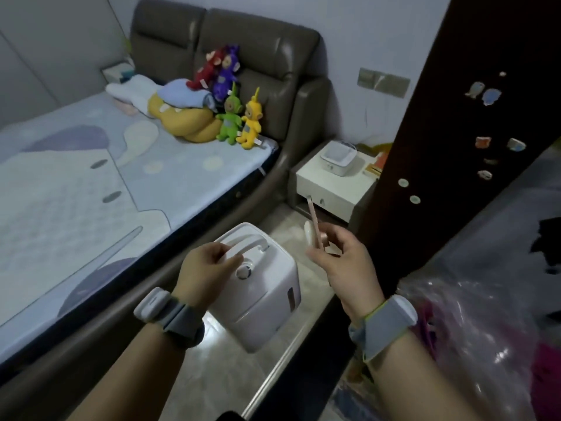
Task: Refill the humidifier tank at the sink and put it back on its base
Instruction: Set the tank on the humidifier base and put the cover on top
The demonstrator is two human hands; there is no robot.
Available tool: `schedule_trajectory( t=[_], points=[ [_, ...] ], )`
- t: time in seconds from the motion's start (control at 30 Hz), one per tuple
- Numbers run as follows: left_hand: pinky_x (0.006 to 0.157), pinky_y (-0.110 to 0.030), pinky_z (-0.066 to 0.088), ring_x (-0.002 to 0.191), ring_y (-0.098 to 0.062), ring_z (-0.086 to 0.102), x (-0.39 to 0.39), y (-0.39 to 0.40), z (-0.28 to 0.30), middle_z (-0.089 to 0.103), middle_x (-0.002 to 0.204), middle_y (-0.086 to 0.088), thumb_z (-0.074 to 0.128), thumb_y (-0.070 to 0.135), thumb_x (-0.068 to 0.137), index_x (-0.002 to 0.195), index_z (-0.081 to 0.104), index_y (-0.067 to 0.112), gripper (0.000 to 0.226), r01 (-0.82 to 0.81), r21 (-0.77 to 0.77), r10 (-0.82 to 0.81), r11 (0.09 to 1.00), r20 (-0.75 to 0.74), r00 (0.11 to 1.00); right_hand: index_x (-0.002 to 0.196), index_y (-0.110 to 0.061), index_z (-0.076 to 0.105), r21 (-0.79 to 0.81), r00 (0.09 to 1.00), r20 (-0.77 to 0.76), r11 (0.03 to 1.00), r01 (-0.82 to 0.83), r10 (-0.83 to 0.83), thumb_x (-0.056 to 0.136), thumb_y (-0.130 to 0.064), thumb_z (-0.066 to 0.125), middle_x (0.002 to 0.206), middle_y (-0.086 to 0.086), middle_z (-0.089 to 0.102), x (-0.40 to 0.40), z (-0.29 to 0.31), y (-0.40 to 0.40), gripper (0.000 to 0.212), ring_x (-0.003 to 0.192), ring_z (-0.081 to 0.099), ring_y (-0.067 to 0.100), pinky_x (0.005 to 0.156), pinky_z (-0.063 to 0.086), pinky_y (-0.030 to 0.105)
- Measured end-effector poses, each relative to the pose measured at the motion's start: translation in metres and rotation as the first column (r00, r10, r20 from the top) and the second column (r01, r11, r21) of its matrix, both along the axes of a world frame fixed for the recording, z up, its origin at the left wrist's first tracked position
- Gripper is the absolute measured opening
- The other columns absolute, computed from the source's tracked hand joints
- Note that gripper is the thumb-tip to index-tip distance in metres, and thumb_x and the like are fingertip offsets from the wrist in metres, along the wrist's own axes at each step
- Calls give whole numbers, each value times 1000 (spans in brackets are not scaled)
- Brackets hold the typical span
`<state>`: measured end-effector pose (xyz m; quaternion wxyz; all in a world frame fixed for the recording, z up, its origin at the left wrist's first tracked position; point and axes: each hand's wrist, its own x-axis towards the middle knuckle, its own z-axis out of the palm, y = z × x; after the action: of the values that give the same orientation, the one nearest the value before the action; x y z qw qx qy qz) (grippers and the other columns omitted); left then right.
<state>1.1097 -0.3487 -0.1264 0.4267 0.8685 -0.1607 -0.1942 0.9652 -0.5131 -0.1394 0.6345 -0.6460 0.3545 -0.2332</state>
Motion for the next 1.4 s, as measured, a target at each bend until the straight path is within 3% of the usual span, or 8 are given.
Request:
schedule_trajectory(
  t=[0.17,0.3,0.5,0.73,0.83,1.13,1.23,1.4],
  points=[
    [58,-25,47,58,-8,58,71,-47,-6,64,60,8,71,29,83,76,68,24,9,-5,-8,5,1000,6,1000,108,-24,68,-114,998,-60,993,-18,12,76,-9,73,97,-11,69,73,-3,-49,35,85,61,-8,73,47,13],
    [67,-27,45,73,-16,62,136,-85,-22,66,70,5,69,33,82,79,67,26,9,43,25,-44,999,16,999,87,-35,66,-92,996,-79,995,33,-40,79,-19,74,90,-6,70,138,-11,-81,19,91,65,15,80,52,30],
    [52,-10,35,65,-4,54,260,-156,-46,60,69,8,67,22,84,80,66,16,7,221,55,-221,974,-14,975,84,-36,68,-45,982,-174,997,68,-75,79,-16,73,97,5,72,258,-21,-129,22,92,67,21,83,54,36],
    [56,-17,34,70,-12,56,351,-241,-67,63,75,2,69,23,82,80,64,13,11,286,89,-287,954,-1,958,122,-21,64,83,982,-184,995,59,-43,78,-7,73,112,0,70,330,-40,-190,47,92,65,11,76,51,18],
    [57,-18,37,67,-10,53,379,-291,-76,63,77,-2,68,26,83,81,64,11,16,335,137,-340,932,13,940,128,-19,59,30,964,-245,993,111,-100,76,-12,78,114,-5,66,349,-58,-232,56,101,63,8,87,49,22],
    [66,-24,39,83,-17,60,417,-444,-107,65,86,3,68,30,85,92,66,21,12,420,261,-429,869,-26,903,123,-18,59,-265,826,-524,961,72,-207,74,-20,75,127,6,58,382,-133,-390,52,117,54,27,97,48,42],
    [75,-24,40,87,-18,61,433,-503,-126,67,91,2,69,28,83,98,67,18,17,447,261,-454,855,-39,890,122,-15,59,-276,777,-596,960,39,-203,74,-11,73,127,8,56,396,-159,-441,50,116,53,29,95,47,39],
    [73,-26,42,86,-20,62,467,-580,-165,67,88,-1,68,22,82,93,68,17,12,480,295,-497,826,-20,868,128,-13,54,-285,719,-660,958,30,-219,80,-7,64,134,11,51,428,-207,-493,49,121,49,32,97,43,34]
  ],
)
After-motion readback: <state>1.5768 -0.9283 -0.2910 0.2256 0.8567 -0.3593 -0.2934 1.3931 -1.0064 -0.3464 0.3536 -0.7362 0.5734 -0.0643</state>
